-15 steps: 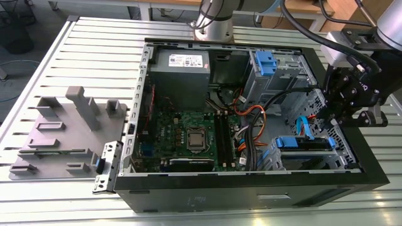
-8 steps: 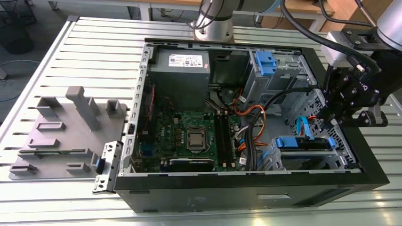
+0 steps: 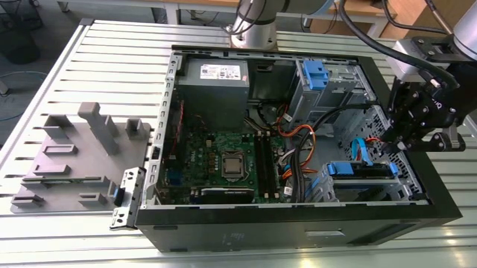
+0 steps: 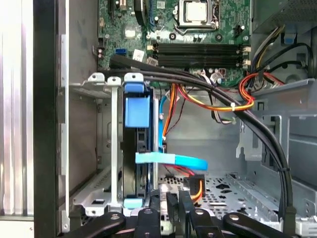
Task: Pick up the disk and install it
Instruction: 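Insert the second disk wire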
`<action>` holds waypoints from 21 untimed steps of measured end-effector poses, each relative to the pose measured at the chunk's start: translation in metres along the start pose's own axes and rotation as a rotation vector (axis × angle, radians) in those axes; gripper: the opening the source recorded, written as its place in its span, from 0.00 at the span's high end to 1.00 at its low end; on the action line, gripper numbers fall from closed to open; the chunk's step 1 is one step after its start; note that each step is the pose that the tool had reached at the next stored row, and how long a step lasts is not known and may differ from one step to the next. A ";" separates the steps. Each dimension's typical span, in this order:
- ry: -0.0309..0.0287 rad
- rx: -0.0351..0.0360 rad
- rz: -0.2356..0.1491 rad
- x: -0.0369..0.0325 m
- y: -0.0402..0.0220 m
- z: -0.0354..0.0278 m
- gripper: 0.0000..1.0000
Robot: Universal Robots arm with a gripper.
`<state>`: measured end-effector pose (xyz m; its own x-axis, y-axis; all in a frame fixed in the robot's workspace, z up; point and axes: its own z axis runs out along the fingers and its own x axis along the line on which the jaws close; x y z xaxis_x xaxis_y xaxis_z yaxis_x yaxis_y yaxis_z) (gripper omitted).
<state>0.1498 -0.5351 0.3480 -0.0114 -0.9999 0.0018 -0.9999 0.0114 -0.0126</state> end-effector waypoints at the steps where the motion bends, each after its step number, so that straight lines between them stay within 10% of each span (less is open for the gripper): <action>1: 0.0000 0.0000 0.000 -0.0001 -0.0024 0.0004 0.71; 21: 0.0026 -0.0003 0.000 -0.0001 -0.0047 0.0060 0.71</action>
<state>0.1546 -0.5351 0.3420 -0.0111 -0.9999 0.0044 -0.9999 0.0111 -0.0123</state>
